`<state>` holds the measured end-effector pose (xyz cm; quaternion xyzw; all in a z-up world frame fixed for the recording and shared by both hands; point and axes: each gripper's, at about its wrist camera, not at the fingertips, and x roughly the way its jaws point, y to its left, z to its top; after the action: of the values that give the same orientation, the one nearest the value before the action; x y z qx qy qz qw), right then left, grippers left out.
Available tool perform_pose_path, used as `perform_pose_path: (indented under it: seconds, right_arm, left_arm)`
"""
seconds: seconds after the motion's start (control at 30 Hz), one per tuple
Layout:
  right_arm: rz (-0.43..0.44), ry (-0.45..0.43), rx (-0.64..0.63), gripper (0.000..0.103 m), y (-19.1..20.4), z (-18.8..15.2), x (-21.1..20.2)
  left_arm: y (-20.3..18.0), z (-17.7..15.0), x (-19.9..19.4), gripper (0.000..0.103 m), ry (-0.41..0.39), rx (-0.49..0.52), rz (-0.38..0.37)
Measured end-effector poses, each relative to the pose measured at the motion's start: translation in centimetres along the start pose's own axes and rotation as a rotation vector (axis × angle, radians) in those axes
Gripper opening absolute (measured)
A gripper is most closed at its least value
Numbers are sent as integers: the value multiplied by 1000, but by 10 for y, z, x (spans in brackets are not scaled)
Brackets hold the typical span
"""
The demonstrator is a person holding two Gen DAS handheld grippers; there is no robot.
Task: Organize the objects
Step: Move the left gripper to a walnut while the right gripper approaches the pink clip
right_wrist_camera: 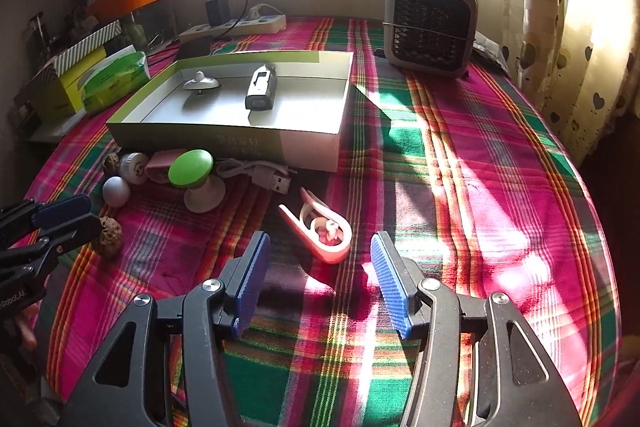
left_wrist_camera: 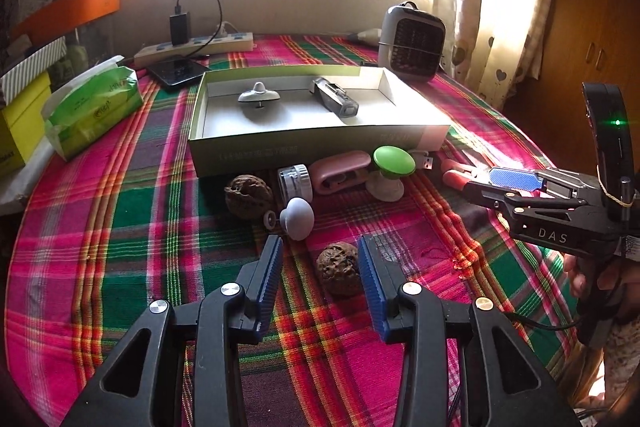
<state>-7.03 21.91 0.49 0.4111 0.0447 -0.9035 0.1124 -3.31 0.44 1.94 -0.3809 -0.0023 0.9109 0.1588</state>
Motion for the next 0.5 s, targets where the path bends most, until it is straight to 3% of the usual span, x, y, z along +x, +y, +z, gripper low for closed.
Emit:
perform_pose_path:
  seconds: [0.5]
  right_arm:
    - [20, 46, -43, 54, -2, 9, 16]
  left_arm:
    - [-9, -2, 14, 39, 53, 10, -21]
